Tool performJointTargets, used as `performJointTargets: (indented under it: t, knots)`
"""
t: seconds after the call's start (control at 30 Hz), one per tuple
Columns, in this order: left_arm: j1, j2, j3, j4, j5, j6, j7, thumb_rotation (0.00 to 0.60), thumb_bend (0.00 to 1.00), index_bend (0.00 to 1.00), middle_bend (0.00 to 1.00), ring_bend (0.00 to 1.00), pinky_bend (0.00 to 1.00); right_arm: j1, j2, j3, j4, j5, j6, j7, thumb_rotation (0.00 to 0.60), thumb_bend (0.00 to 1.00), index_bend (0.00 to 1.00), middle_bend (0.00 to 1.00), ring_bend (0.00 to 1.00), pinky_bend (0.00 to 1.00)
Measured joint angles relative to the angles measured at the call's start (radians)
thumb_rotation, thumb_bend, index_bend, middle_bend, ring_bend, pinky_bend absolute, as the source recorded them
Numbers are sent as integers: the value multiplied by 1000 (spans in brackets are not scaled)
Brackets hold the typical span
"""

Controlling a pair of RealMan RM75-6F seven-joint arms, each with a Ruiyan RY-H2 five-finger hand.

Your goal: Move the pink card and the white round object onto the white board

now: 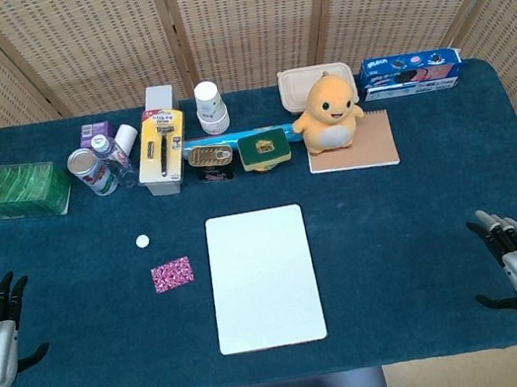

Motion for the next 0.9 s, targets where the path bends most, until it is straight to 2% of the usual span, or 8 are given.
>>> performJointTargets:
  t: [0.23, 0.33, 0.43, 0.5, 0.6, 0.77, 0.9]
  knots:
    - [-2, 7, 2, 2, 14, -16, -37, 600, 86, 0, 0, 0, 21, 0, 0, -1, -1, 4, -3, -4, 600, 0, 5, 0, 0, 2]
    - [-17, 15, -3, -13, 8, -52, -77, 600, 103, 0, 0, 0, 56, 0, -1, -2, -3, 7, -8, -11, 600, 0, 6, 0, 0, 2]
    - [-60, 23, -29, -42, -35, -136, -151, 600, 132, 2, 0, 0, 63, 0, 3, -5, -11, -1, -6, -6, 600, 0, 5, 0, 0, 2]
    - [-96, 24, -55, -68, -93, -205, -176, 600, 160, 32, 0, 0, 67, 0, 7, -6, -13, -6, -3, 2, 600, 0, 6, 0, 0, 2]
    - [-151, 18, -93, -102, -200, -270, -135, 600, 173, 103, 0, 0, 67, 0, 13, -8, -13, -7, -5, 20, 600, 0, 5, 0, 0, 2]
    - [-249, -17, -151, -140, -421, -339, 16, 600, 177, 230, 0, 0, 67, 5, 23, -7, -7, 0, -17, 46, 600, 0, 5, 0, 0, 2]
    - [-325, -69, -177, -158, -566, -352, 159, 600, 178, 291, 0, 0, 67, 3, 35, -10, -7, -13, -8, 79, 600, 0, 5, 0, 0, 2]
